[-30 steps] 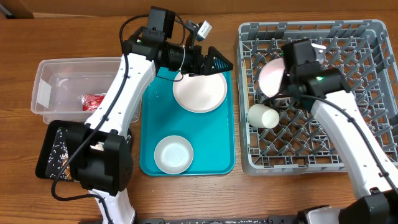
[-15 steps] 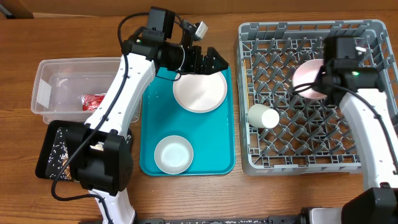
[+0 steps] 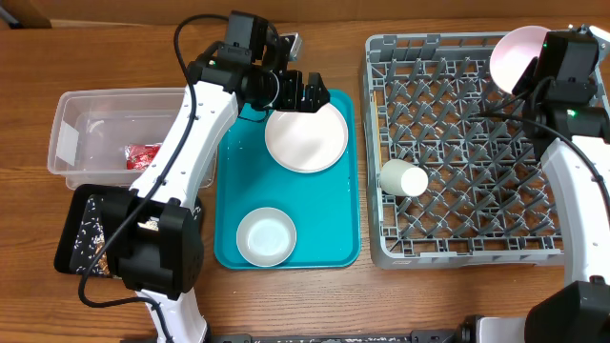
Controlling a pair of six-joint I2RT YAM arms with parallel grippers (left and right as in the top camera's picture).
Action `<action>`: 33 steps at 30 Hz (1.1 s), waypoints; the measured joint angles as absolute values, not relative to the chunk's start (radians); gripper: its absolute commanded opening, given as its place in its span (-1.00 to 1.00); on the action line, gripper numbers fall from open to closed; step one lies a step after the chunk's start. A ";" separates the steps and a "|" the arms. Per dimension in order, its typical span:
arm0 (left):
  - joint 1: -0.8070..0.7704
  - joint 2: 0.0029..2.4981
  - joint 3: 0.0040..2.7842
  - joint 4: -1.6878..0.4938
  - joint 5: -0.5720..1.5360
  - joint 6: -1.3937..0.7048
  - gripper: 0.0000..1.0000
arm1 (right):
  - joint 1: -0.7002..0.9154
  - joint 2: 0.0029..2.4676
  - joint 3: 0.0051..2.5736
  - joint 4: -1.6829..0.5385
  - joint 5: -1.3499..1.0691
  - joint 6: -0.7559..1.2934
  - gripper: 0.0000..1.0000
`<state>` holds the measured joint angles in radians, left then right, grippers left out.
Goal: Sort waste into correct bins and load items into the dishwasher
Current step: 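Carry the pink bowl to the back of the rack with the right gripper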
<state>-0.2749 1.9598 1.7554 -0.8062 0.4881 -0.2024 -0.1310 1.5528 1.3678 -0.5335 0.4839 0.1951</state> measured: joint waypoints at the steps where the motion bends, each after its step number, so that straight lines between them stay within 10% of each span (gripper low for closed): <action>1: -0.275 1.960 1.755 -0.807 0.466 -0.202 1.00 | -0.131 1.557 1.368 -0.515 0.496 0.177 -0.92; 18: -0.275 1.960 1.755 -0.807 0.332 -0.202 1.00 | -0.093 1.849 1.369 -0.254 0.855 -0.305 -0.92; 33: -0.275 1.959 1.755 -0.807 0.331 -0.202 1.00 | -0.012 1.890 1.377 -0.290 0.928 -0.341 -0.90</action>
<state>-0.2749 1.9594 1.7554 -0.8070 0.3313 -0.2020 -0.0120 1.8900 1.3773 -0.2905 0.9283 -0.3408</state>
